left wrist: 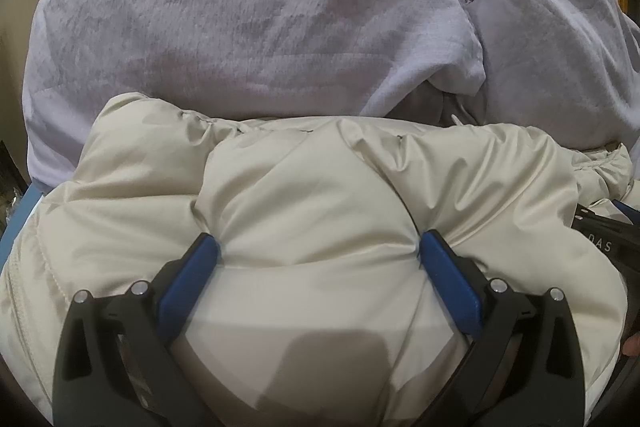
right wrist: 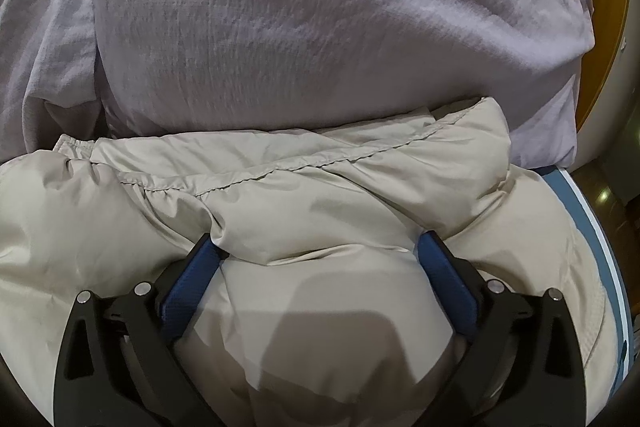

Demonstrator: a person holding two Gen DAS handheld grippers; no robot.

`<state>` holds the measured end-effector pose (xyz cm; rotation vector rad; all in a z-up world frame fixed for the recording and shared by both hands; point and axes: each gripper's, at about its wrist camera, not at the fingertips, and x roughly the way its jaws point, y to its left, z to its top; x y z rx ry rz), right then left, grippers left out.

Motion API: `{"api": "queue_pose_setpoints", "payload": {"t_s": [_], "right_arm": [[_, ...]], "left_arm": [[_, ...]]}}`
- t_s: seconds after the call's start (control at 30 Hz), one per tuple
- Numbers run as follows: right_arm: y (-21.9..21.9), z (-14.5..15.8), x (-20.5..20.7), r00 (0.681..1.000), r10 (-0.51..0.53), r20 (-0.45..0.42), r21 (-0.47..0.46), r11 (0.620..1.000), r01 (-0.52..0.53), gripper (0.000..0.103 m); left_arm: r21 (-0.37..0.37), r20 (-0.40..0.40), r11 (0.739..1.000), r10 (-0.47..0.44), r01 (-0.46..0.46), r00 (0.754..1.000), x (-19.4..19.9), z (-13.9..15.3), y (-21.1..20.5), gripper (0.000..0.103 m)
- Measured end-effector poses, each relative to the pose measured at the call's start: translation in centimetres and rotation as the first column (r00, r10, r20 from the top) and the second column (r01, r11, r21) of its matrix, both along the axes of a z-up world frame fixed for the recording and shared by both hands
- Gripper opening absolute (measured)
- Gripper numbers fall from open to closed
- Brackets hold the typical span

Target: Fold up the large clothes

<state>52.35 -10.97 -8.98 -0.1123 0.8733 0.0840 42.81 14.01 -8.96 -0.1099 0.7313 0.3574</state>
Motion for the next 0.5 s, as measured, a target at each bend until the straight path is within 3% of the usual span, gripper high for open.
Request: {"api": "queue_pose_setpoints", "payload": {"t_s": [0.5], "right_arm": [[1.5,-0.3,-0.3,1.0,-0.015,-0.007,-0.009,1.0,0.015,0.102]], "left_arm": [[-0.009,0.005,1.0,0.003,-0.003,1.0,0.2,-0.3,0.4,0.101]]}}
